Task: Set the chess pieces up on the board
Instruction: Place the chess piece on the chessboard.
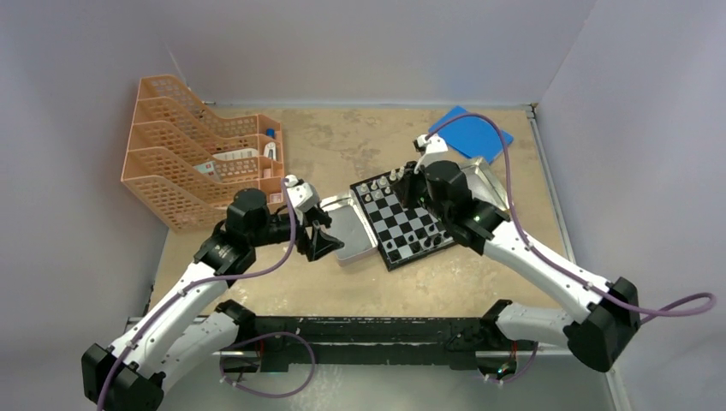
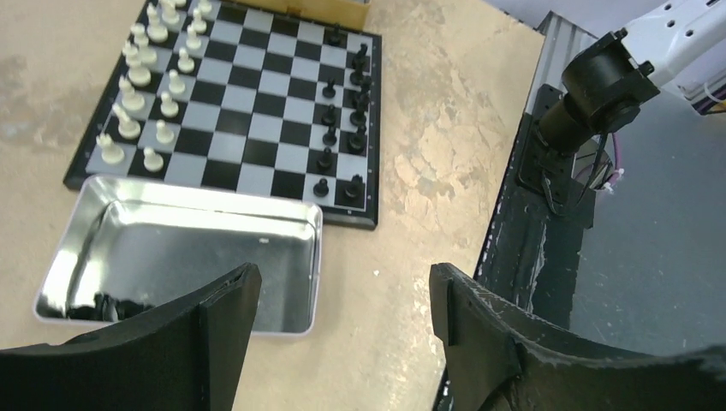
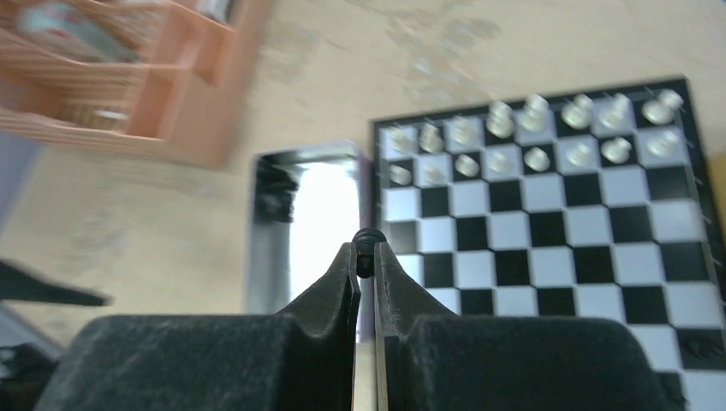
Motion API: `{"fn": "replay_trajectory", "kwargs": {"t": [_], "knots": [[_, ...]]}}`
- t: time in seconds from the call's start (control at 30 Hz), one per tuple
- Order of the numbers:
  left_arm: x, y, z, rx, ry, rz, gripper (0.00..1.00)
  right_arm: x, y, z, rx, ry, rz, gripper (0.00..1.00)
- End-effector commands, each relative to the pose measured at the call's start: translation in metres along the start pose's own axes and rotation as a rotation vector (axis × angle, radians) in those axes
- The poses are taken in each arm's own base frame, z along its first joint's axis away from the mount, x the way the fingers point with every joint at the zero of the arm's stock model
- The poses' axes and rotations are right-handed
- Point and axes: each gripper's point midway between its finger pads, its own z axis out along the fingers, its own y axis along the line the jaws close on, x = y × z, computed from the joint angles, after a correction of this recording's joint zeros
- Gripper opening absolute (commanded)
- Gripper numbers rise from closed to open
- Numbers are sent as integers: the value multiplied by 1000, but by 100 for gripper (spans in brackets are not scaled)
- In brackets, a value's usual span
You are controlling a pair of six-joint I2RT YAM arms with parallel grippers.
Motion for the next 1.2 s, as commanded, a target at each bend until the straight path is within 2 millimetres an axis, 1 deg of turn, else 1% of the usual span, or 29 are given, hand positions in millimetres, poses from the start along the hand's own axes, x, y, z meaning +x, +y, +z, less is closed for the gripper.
{"fn": "replay_trajectory", "kwargs": {"t": [0.0, 0.07, 0.1, 0.2, 0.33, 0.47, 0.63, 0.77, 0.87, 0.97, 1.07, 1.17], "knots": [[-9, 1, -10, -74, -1, -77, 75, 16, -53, 5, 178, 125, -36, 0], [-5, 5, -10, -104, 6, -113, 96, 25, -70, 11, 207, 184, -20, 0], [-2, 7, -10, -112, 15, -122, 99, 30, -78, 14, 230, 213, -16, 0], [8, 15, -9, -155, 45, -163, 100, 48, -106, 19, 318, 276, 0, 0], [14, 16, -7, -149, 87, -169, 100, 67, -138, 22, 416, 331, 21, 0], [17, 16, -6, -146, 102, -174, 100, 82, -161, 21, 488, 386, 44, 0], [18, 14, -7, -135, 105, -171, 100, 95, -179, 18, 519, 435, 63, 1], [18, 13, -7, -132, 105, -170, 100, 103, -185, 19, 543, 474, 65, 3], [19, 13, -7, -132, 107, -171, 100, 116, -193, 19, 562, 544, 58, 3], [20, 14, -6, -132, 109, -173, 100, 124, -195, 19, 563, 581, 58, 2], [21, 14, -6, -131, 112, -175, 100, 133, -198, 15, 582, 627, 56, 2], [20, 14, -5, -129, 113, -174, 100, 132, -196, 16, 568, 620, 62, 3]]}}
